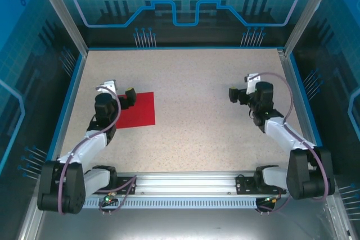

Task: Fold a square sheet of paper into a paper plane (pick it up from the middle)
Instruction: Move the square sheet of paper to the center of the table.

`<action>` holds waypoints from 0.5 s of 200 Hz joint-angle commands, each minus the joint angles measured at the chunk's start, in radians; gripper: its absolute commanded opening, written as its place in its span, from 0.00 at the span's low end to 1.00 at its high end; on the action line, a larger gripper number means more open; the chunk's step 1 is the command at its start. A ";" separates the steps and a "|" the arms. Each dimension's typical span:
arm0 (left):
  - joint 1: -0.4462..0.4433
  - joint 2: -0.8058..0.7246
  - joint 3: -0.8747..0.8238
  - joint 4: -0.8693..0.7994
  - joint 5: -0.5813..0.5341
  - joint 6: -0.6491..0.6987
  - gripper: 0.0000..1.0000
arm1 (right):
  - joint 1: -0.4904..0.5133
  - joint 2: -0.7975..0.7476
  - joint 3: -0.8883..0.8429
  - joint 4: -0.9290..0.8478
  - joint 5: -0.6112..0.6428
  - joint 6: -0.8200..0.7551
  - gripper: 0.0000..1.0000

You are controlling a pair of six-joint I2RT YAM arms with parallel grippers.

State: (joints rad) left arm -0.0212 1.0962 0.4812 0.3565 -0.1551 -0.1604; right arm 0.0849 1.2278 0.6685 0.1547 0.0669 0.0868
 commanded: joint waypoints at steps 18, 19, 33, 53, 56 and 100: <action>0.012 -0.051 0.144 -0.379 0.089 -0.259 0.99 | -0.003 -0.015 0.114 -0.438 -0.128 0.274 0.99; 0.012 -0.050 0.144 -0.381 0.087 -0.272 0.99 | -0.004 -0.012 0.115 -0.445 -0.136 0.277 0.99; 0.012 -0.034 0.158 -0.423 0.142 -0.380 0.98 | -0.016 0.009 0.130 -0.468 -0.312 0.296 1.00; 0.008 0.074 0.230 -0.440 0.400 -0.399 0.99 | 0.001 -0.037 0.045 -0.326 -0.455 0.390 0.99; 0.002 0.095 0.238 -0.442 0.432 -0.402 0.99 | 0.009 -0.044 0.038 -0.313 -0.466 0.401 0.99; -0.104 0.335 0.382 -0.577 0.438 -0.375 0.99 | 0.185 -0.093 0.043 -0.350 -0.351 0.454 0.99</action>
State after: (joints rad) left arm -0.0860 1.3483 0.8013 -0.1070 0.2119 -0.5053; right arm 0.1879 1.1736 0.7059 -0.1726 -0.2928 0.4706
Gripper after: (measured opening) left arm 0.985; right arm 0.994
